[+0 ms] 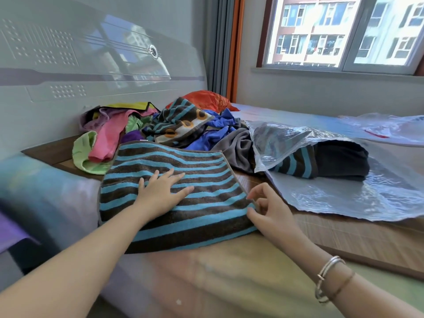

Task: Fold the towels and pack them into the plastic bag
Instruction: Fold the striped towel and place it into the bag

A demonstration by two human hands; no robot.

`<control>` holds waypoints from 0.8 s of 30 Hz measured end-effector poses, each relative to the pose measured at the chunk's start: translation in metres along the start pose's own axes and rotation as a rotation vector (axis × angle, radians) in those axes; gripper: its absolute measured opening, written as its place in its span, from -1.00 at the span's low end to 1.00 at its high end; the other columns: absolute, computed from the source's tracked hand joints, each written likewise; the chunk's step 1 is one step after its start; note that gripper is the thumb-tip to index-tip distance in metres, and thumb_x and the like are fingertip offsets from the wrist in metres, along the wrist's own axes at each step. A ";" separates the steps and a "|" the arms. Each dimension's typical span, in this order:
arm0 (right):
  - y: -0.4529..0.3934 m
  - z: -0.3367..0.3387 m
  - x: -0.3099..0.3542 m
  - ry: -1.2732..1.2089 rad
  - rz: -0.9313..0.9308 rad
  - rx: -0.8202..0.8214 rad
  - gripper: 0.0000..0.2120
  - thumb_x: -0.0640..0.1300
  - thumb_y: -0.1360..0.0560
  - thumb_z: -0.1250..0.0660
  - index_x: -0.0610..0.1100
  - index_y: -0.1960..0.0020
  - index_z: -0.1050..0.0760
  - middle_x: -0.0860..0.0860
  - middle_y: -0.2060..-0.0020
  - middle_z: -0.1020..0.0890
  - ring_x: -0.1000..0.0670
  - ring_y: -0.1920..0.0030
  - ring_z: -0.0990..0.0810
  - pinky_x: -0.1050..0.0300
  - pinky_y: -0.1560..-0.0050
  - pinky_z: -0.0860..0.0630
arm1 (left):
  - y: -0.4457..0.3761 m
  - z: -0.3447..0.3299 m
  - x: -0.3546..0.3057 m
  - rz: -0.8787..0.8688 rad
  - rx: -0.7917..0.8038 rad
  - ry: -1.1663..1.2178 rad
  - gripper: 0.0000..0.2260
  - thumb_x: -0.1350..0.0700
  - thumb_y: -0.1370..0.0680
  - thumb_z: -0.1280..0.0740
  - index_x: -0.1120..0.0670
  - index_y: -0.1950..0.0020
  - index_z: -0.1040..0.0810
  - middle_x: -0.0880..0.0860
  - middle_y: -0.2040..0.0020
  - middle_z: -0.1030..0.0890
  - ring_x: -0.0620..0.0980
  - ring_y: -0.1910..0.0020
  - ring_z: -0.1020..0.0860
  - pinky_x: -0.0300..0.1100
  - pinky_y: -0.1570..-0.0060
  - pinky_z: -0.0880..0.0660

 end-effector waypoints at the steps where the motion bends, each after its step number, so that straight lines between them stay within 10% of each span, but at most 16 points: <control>1: 0.004 0.005 -0.001 0.028 0.010 -0.010 -0.84 -0.20 -0.51 -0.32 0.04 0.09 -0.39 0.03 0.46 -0.47 0.12 0.44 -0.36 0.19 0.37 -0.35 | 0.009 0.005 -0.004 -0.048 -0.044 0.062 -0.33 -0.50 -0.43 -0.01 -0.28 -0.50 -0.20 -0.13 -0.58 -0.08 0.06 -0.57 0.03 0.27 -0.46 0.14; 6: 0.022 0.010 -0.011 0.547 0.037 0.043 -0.93 -0.04 -0.50 -0.28 0.08 0.05 -0.40 0.10 0.21 -0.49 0.02 0.07 -0.43 0.07 0.01 -0.42 | 0.080 -0.005 -0.024 -0.338 -0.034 0.002 -0.21 -0.59 -0.32 0.07 -0.34 -0.52 -0.01 -0.30 -0.54 0.10 -0.07 -0.56 0.17 0.24 -0.46 0.19; 12: 0.053 -0.041 0.028 0.962 0.510 0.172 -0.46 -0.02 -0.24 -0.31 0.03 -0.23 -0.45 0.07 -0.23 -0.50 -0.02 -0.33 -0.42 -0.11 -0.44 -0.23 | 0.126 -0.048 -0.020 -0.345 0.041 -0.310 -0.14 -0.20 -0.48 -0.23 -0.28 -0.47 0.41 -0.23 -0.48 0.44 0.07 -0.50 0.39 0.24 -0.40 0.32; 18: 0.041 -0.052 0.054 1.054 0.691 0.013 -0.73 -0.27 -0.14 -0.51 -0.04 0.24 -0.53 0.09 0.38 -0.60 0.04 0.32 -0.63 0.00 -0.27 -0.45 | 0.123 -0.052 -0.030 -0.151 -0.071 -0.335 -0.16 -0.04 -0.54 -0.23 -0.15 -0.50 0.42 -0.11 -0.53 0.39 0.18 -0.55 0.25 0.34 -0.41 0.20; 24: 0.034 -0.009 0.108 0.969 0.726 -0.182 -0.86 -0.17 -0.31 -0.14 -0.04 0.37 -0.43 0.04 0.45 -0.58 -0.03 0.42 -0.58 0.14 0.15 -0.49 | 0.120 -0.001 -0.003 -0.059 -0.266 -0.281 -0.29 0.28 -0.55 -0.22 -0.11 -0.58 0.01 -0.09 -0.59 0.00 0.07 -0.57 -0.01 0.17 -0.47 0.00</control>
Point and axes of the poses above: each hand's wrist, its own y-axis away from the middle knuckle, its own z-axis out of the back of the hand, x = y × z, the point moved 9 cm from there along -y, towards the middle knuckle
